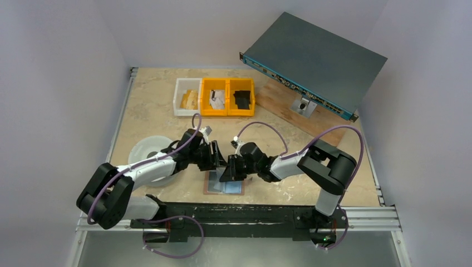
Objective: Take the credit cards out of the card holder
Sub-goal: Remove the credit card from the card holder.
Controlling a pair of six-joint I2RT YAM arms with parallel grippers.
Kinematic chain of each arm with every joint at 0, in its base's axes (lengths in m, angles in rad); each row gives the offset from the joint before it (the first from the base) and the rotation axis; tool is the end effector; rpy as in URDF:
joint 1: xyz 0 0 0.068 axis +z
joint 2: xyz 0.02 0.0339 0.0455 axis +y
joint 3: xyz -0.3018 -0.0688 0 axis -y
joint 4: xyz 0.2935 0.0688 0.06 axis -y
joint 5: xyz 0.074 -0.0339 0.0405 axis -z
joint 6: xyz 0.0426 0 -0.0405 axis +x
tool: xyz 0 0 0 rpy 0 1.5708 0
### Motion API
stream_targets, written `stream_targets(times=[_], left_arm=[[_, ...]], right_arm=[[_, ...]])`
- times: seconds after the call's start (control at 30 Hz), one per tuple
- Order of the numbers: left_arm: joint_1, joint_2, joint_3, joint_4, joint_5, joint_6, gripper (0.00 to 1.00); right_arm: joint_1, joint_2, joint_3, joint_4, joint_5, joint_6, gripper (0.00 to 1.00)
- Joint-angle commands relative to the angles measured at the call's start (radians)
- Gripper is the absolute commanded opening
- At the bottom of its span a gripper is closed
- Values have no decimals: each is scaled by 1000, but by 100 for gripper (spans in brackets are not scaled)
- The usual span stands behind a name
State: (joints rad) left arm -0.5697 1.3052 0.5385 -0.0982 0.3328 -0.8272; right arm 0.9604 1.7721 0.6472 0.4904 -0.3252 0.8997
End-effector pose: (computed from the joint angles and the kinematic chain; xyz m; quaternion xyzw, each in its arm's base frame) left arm 0.2181 -0.1562 0.1574 -0.0620 0.9251 -0.3382 0.1611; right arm 0.1913 0.2972 0.1025 -0.0997 0.8780 0.4433 0.1504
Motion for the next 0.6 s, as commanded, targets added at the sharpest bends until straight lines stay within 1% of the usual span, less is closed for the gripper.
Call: stream_targets(times=[0.0, 0.13, 0.23, 0.4, 0.57], left_arm=[[0, 17, -37, 227, 58, -45, 51], [0, 25, -35, 229, 72, -59, 41], [-1, 1, -37, 181, 67, -59, 35], [0, -65, -17, -26, -2, -11, 35], [0, -93, -20, -77, -8, 12, 36]], right_arm=[[3, 64, -45, -85, 4, -41, 14], [-3, 72, -57, -63, -5, -33, 14], [-7, 72, -62, -58, -5, -29, 14], [-11, 74, -59, -53, -8, -27, 14], [-11, 82, -52, -54, -11, -28, 14]])
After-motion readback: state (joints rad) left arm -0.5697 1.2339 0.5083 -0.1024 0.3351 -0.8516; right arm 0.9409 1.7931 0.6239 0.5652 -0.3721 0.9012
